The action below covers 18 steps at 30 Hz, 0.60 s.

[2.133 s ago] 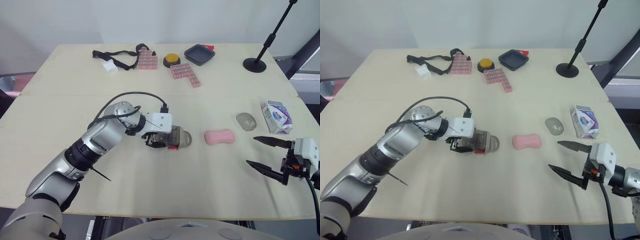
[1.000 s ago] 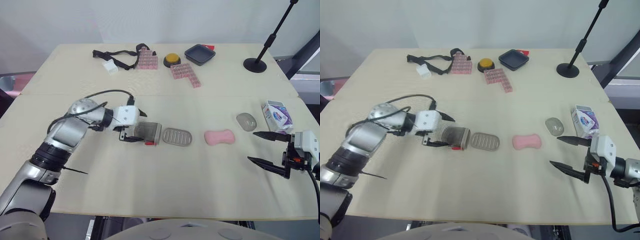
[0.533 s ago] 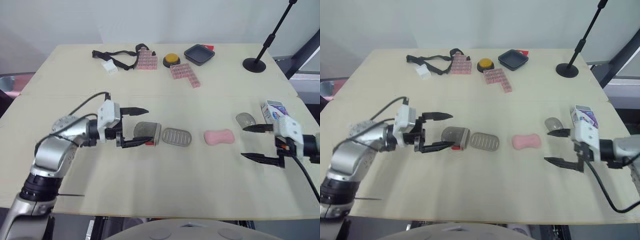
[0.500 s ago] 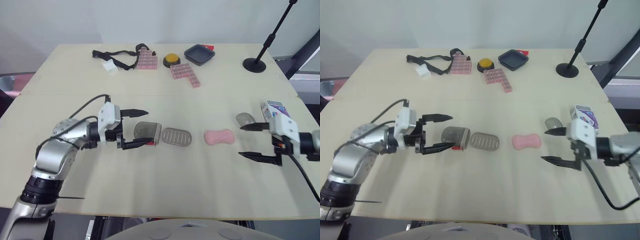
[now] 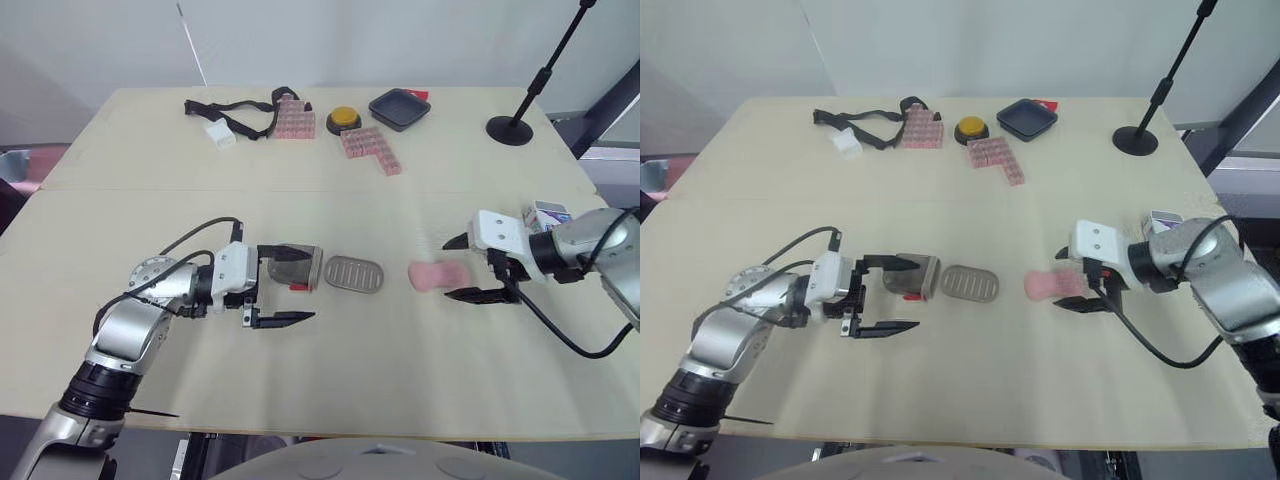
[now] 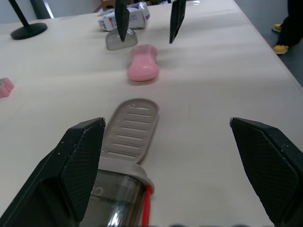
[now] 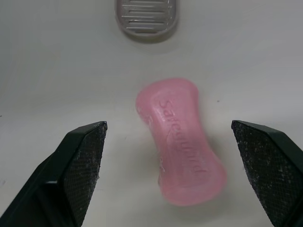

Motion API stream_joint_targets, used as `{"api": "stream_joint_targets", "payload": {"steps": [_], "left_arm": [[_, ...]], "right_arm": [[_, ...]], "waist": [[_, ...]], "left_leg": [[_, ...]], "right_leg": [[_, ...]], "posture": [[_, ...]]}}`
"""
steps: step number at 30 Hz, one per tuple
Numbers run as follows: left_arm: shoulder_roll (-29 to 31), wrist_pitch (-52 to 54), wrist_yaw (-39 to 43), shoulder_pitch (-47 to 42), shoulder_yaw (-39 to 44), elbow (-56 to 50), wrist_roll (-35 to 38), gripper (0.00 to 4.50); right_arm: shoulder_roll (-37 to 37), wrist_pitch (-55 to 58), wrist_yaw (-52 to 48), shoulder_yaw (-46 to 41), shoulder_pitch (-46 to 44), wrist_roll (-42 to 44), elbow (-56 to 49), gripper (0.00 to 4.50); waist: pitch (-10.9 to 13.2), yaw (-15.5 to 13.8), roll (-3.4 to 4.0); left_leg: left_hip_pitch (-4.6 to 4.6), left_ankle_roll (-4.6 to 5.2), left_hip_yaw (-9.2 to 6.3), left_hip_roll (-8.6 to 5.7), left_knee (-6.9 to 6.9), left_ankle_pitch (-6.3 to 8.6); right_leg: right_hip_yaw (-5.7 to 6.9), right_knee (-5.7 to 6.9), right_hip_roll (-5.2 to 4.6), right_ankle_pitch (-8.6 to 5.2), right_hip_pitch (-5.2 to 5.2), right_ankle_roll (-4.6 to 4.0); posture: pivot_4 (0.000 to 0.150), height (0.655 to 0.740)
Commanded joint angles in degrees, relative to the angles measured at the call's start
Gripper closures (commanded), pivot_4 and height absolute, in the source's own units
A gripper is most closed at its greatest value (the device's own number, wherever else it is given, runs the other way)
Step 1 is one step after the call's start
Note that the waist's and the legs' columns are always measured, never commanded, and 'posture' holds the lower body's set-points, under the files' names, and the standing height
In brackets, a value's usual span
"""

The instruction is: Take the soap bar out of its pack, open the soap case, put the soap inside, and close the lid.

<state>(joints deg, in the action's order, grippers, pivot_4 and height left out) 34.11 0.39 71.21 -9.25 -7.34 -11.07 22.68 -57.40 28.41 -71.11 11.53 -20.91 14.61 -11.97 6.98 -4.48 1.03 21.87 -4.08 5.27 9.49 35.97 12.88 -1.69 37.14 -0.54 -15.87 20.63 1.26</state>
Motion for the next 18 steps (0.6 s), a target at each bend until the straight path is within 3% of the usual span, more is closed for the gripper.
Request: {"api": "stream_joint_targets", "payload": {"steps": [1, 18], "left_arm": [[-0.2, -0.2, -0.3, 0.9, 0.5, -0.5, 1.0, 0.02], [2.1, -5.2, 0.2, 1.5, 6.5, 6.9, 0.9, 0.02]], "right_arm": [[0.5, -0.1, -0.9, 1.5, -1.8, -1.7, 1.8, 0.00], [6.1, -6.2, -2.2, 6.5, -6.2, -7.8, 10.4, 0.00]], "waist": [[0.0, 0.0, 0.00], [0.0, -0.1, 0.00]], "left_leg": [[0.00, 0.00, 0.01, 0.00, 0.00, 0.00], [-0.01, -0.04, 0.05, 0.03, 0.02, -0.02]], "right_leg": [[-0.01, 0.02, 0.00, 0.00, 0.00, 0.00], [-0.06, 0.19, 0.03, 0.00, 0.04, -0.01]], "posture": [[0.150, 0.7400], [0.150, 0.7400]]}}
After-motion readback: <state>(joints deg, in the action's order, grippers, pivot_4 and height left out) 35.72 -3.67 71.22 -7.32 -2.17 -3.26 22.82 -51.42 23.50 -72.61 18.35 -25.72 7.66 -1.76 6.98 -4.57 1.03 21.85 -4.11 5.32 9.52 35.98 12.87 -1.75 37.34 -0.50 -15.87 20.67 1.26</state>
